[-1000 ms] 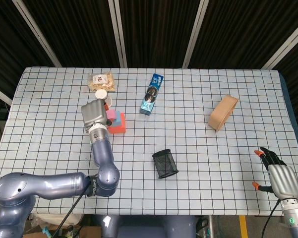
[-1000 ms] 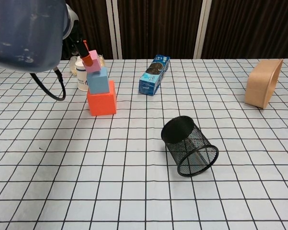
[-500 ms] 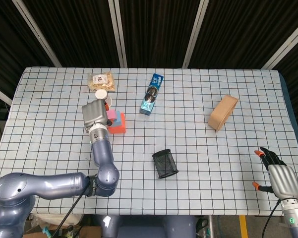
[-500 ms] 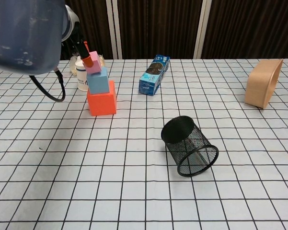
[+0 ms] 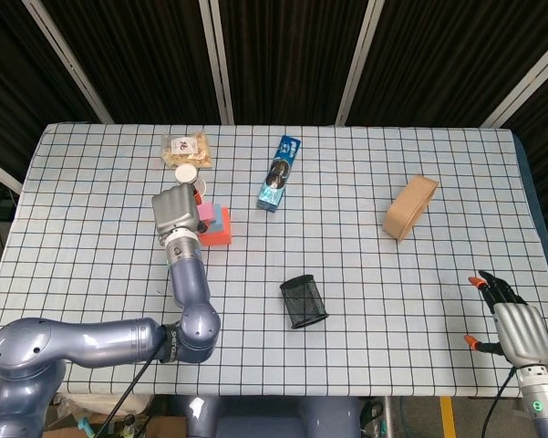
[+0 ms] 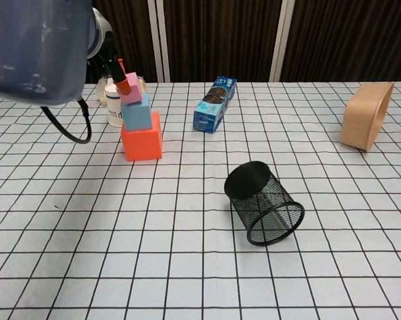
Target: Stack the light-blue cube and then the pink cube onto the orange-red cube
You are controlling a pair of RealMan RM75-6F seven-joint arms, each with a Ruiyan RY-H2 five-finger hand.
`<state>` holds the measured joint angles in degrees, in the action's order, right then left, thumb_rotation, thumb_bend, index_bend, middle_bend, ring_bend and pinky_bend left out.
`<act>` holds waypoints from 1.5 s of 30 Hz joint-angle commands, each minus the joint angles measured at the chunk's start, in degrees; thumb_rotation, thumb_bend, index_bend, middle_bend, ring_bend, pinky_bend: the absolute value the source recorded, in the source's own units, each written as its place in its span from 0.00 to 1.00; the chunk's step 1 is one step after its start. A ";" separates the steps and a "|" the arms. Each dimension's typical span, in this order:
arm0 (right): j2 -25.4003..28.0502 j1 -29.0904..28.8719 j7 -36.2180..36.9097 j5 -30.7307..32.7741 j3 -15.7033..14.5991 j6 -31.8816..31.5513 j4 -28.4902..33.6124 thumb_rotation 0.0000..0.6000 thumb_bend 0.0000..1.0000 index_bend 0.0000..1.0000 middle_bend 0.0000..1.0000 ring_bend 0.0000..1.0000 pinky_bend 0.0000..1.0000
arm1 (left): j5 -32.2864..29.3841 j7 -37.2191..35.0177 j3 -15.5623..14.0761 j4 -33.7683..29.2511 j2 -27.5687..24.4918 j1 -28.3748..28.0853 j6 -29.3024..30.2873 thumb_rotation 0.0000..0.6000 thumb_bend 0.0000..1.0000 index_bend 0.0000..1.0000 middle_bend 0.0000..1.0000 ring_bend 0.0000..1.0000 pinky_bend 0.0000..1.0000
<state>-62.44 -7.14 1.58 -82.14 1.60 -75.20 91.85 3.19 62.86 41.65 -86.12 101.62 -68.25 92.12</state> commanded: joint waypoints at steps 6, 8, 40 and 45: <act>0.02 0.02 0.16 -0.12 -0.02 -0.08 -0.02 1.00 0.14 0.18 0.11 0.13 0.35 | -0.31 0.41 -0.06 0.00 0.01 0.04 0.12 1.00 0.31 0.44 0.84 0.68 0.71; 0.03 0.01 0.15 -0.09 -0.02 -0.05 -0.01 1.00 0.14 0.18 0.11 0.13 0.35 | -0.33 0.44 -0.09 0.13 0.03 0.06 0.01 1.00 0.31 0.44 0.84 0.68 0.71; -0.10 -0.14 -0.16 0.24 -0.03 0.39 -0.01 1.00 0.14 0.18 0.11 0.13 0.35 | -0.01 0.48 0.00 0.19 -0.64 0.37 -0.20 1.00 0.31 0.44 0.84 0.68 0.71; -0.05 -0.13 -0.13 0.17 -0.09 0.39 0.07 1.00 0.14 0.18 0.11 0.13 0.35 | -0.12 0.61 -0.20 0.28 -0.57 0.44 -0.17 1.00 0.31 0.42 0.84 0.68 0.71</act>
<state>-62.50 -7.28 1.45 -81.96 1.52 -74.80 91.91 3.09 63.44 41.48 -85.87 101.04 -67.81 91.95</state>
